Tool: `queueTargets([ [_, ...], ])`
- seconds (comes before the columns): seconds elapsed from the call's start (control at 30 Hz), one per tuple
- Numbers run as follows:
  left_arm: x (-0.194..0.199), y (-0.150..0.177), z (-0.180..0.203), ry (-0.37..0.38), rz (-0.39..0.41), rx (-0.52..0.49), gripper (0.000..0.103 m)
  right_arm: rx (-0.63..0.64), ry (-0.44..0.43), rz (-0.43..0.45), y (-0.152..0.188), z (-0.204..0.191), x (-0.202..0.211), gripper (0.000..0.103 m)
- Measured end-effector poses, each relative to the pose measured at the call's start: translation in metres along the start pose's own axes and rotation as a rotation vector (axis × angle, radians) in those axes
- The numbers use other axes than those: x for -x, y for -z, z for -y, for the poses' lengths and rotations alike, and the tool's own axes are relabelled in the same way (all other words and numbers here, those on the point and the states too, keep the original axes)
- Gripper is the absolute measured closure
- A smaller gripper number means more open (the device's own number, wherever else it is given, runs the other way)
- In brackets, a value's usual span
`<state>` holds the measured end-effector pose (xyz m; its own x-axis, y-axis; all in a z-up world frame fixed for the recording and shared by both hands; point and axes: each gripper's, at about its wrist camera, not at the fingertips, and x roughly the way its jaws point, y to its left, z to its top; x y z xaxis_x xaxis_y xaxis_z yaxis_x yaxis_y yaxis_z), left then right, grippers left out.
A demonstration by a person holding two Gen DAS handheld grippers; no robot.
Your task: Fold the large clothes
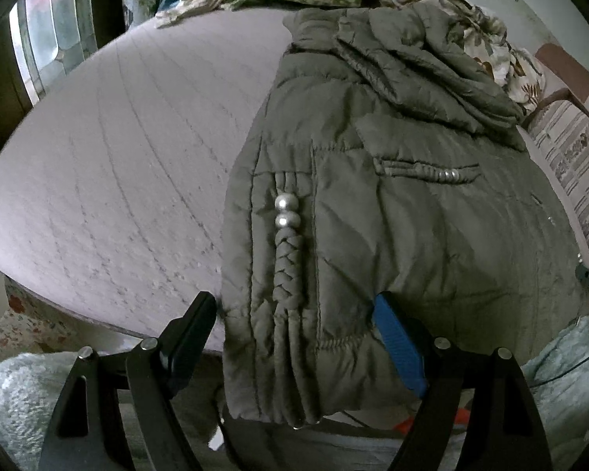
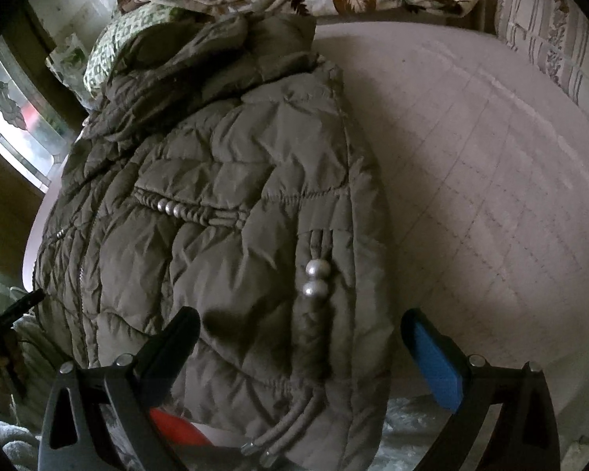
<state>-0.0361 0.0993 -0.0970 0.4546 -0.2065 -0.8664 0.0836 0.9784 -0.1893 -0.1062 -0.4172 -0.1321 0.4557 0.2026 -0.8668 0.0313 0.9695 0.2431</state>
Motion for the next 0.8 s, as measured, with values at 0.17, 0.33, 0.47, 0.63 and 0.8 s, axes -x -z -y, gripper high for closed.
queueTargets([
  [0.17,-0.004,0.002,0.001,-0.003,-0.005,-0.018,0.019,-0.024,-0.017,-0.019,0.002,0.004,-0.008,0.0],
  [0.33,-0.013,0.001,0.012,-0.008,-0.03,-0.062,0.024,-0.017,-0.03,-0.056,0.003,0.004,-0.019,0.001],
  [0.47,-0.015,-0.002,0.011,0.026,-0.048,-0.038,0.031,0.018,-0.029,-0.062,0.002,-0.004,-0.018,0.015],
  [0.63,-0.014,-0.001,0.005,0.056,-0.061,-0.035,0.048,0.023,-0.05,-0.068,0.002,-0.007,-0.015,0.034],
  [0.8,-0.01,0.0,-0.008,0.111,-0.083,-0.019,0.065,0.021,-0.074,-0.051,0.002,-0.008,-0.006,0.056],
])
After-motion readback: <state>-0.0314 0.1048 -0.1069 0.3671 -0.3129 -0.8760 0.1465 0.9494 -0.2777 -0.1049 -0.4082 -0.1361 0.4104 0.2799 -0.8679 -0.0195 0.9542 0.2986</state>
